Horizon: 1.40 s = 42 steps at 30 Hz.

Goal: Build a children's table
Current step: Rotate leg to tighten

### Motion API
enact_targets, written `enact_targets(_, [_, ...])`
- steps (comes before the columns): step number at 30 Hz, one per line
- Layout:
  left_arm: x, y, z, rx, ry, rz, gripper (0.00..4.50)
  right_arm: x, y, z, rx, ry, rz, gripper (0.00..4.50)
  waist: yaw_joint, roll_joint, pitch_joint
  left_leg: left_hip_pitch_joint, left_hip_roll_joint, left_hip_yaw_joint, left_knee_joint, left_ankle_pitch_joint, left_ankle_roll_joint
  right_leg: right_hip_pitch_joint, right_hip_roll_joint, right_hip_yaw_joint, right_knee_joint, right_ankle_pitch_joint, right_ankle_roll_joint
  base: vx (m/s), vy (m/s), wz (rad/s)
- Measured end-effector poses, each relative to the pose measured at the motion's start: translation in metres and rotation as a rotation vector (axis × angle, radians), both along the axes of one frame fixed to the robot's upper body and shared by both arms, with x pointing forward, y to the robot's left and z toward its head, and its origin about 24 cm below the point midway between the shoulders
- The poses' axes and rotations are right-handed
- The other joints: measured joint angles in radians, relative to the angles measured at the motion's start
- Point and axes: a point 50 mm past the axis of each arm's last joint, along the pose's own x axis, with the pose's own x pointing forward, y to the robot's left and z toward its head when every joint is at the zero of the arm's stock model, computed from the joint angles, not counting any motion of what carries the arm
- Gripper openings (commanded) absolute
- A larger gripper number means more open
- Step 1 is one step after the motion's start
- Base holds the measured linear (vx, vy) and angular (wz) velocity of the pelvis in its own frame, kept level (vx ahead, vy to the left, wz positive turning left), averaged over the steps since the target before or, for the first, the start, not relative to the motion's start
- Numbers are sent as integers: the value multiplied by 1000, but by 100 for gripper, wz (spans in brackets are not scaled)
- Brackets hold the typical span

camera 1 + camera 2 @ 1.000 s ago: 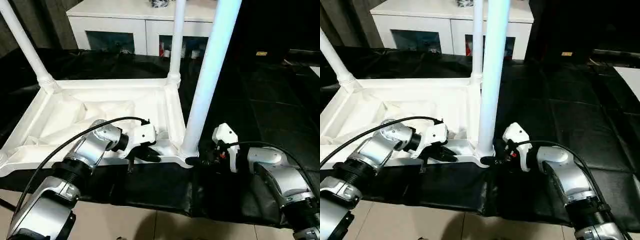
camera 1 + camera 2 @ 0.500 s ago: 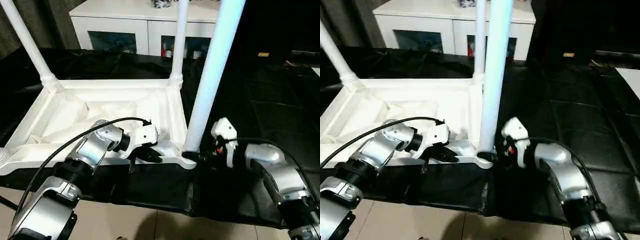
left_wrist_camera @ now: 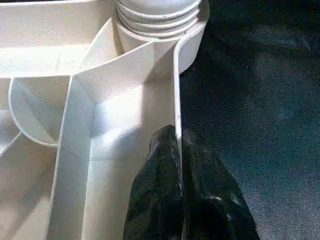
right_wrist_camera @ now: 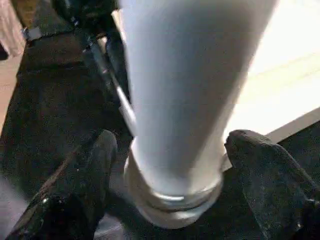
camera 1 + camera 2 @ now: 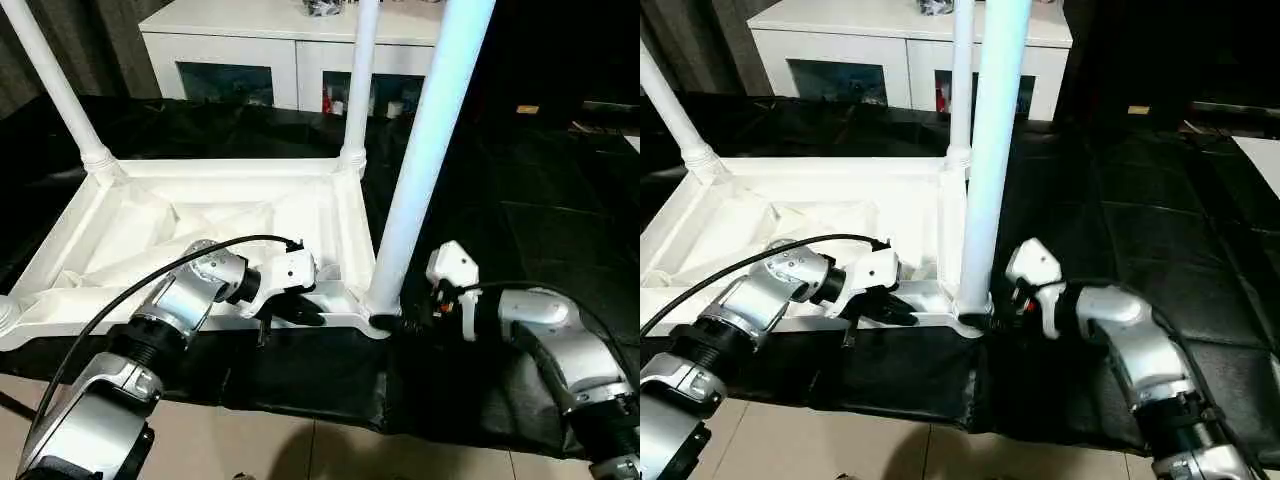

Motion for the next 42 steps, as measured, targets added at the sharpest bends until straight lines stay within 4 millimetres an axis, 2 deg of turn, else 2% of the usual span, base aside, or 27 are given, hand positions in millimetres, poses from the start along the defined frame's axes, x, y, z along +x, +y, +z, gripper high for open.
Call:
enact_targets(7, [0, 0, 0, 0, -1, -1, 0, -1, 2, -1, -1, 6, 15, 381, 1, 0, 0, 0, 0, 0, 0, 0, 0, 0, 0, 0, 0, 0, 0, 0, 0, 0])
enact_targets(8, [0, 0, 0, 0, -1, -1, 0, -1, 2, -1, -1, 6, 15, 365, 1, 0, 0, 0, 0, 0, 0, 0, 0, 0, 0, 0, 0, 0, 0, 0, 0, 0])
enact_targets(10, [0, 0, 0, 0, -1, -1, 0, -1, 2, -1, -1, 6, 15, 365, 0, 0, 0, 0, 0, 0, 0, 0, 0, 0, 0, 0, 0, 0, 0, 0, 0, 0])
enact_targets(12, [0, 0, 0, 0, -1, -2, 0, -1, 1, -1, -3, 6, 14, 337, 1, 0, 0, 0, 0, 0, 0, 0, 0, 0, 0, 0, 0, 0, 0, 0, 0, 0])
enact_targets(15, [0, 0, 0, 0, 2, -4, 0, 0, 0, 0, -9, 3, 10, 326, 1, 0, 0, 0, 0, 0, 0, 0, 0, 0, 0, 0, 0, 0, 0, 0, 0, 0])
enact_targets(17, [0, 0, 0, 0, 2, -5, 0, 0, 0, 0, -13, 1, 10, 296, 1, 0, 0, 0, 0, 0, 0, 0, 0, 0, 0, 0, 0, 0, 0, 0, 0, 0])
enact_targets(26, [0, 0, -1, 3, -5, 7, 0, 2, 3, 0, -12, -31, -19, 226, 0, -1, -1, 1, 0, 0, 0, 0, 0, 1, 0, 0, 0, 0, 0, 0, 0, 0])
enact_targets(33, [11, -8, -6, -21, -74, 153, 0, 18, 16, -10, 23, -59, -272, 210, -17, -5, -2, 6, 0, 0, 0, 0, 0, 3, 0, 0, 0, -1, 3, 0, 0, 0])
enact_targets(37, [21, -25, -10, -39, -115, 271, 0, 31, 27, -15, 34, -66, -515, 207, -31, -7, -2, 8, -1, -1, 1, 0, 0, 5, 0, -1, -2, -2, 3, 0, 0, 0])
enact_targets(42, [31, -56, -14, -53, -161, 440, 0, 55, 42, -16, 43, -25, -873, 205, -46, -7, -3, 8, -7, -6, 1, 0, 0, 6, -2, -2, -9, -2, 4, 0, 0, 0])
